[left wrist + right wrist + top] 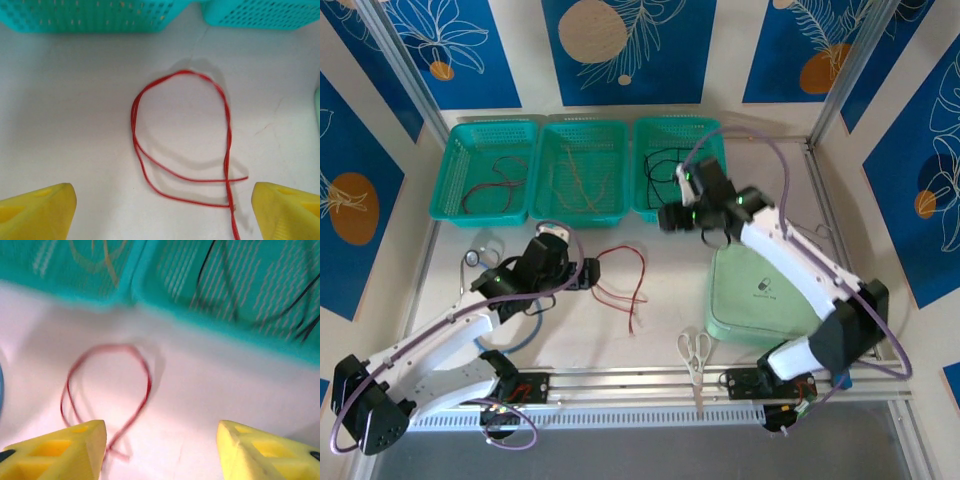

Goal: Untangle the cables

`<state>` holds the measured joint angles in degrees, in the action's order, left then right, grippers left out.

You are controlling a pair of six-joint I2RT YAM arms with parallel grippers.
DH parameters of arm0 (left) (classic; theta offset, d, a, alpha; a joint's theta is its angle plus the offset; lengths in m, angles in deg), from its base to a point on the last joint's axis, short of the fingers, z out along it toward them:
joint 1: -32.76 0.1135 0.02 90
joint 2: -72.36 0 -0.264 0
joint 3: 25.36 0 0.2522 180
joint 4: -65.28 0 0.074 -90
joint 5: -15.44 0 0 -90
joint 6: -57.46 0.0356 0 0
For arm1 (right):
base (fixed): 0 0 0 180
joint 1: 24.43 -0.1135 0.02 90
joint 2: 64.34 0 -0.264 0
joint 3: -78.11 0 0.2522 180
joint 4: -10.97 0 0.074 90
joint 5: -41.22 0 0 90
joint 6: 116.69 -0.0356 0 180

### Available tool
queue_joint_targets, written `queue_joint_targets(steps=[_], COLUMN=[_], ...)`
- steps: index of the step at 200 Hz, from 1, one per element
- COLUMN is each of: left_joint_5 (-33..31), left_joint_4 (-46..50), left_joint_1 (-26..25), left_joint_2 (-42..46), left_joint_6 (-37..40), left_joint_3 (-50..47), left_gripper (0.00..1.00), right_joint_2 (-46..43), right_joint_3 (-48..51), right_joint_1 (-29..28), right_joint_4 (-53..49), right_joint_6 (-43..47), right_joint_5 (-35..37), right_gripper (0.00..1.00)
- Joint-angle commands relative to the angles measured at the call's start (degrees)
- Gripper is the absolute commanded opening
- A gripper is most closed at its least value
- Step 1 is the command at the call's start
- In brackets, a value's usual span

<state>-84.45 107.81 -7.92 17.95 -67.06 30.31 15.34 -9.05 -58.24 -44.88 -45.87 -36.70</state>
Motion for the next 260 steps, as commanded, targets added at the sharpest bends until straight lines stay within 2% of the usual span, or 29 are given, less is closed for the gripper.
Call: queue_joint_targets(steps=[1, 18, 39, 70, 108, 153, 206, 260], left_joint_5=[0.58, -0.66, -0.52, -1.54, -0.59, -0.22, -0.03, -2.47], left_joint_4=[-1.9, 0.33, 0.41, -0.17, 1.48, 1.92, 3.04, 8.01], left_joint_1=[-0.51, -0.36, 0.64, 1.18, 1.22, 1.22, 1.22, 1.47], left_joint_2=[4.71, 7.81, 11.74, 15.38, 17.05, 17.92, 18.47, 18.28], left_joint_6=[-4.44, -5.05, -8.05, -13.07, -14.68, -16.44, -16.81, -13.38], left_joint_3=[-3.85, -6.0, -9.47, -14.51, -16.2, -17.21, -16.87, -9.96], left_gripper=[0.9, 0.91, 0.91, 0.89, 0.89, 0.86, 0.86, 0.87], right_joint_2=[-8.82, -12.3, -10.67, -1.62, 8.27, 15.95, 23.4, 28.13], right_joint_3=[10.0, 17.92, 23.36, 24.33, 22.04, 16.01, 9.52, 5.95], right_joint_1=[-3.73, -6.35, -9.07, -11.65, -13.21, -15.82, -18.03, -19.32], right_joint_4=[7.24, 12.86, 19.92, 27.82, 30.79, 25.82, 20.11, 15.53], right_joint_6=[-2.95, -4.13, -2.37, 4.75, 10.86, 15.95, 19.51, 20.28], right_joint_5=[-0.27, -1.51, -3.07, -6.62, -12.73, -13.22, -12.13, -8.73], right_gripper=[0.57, 0.56, 0.59, 0.61, 0.59, 0.57, 0.46, 0.43])
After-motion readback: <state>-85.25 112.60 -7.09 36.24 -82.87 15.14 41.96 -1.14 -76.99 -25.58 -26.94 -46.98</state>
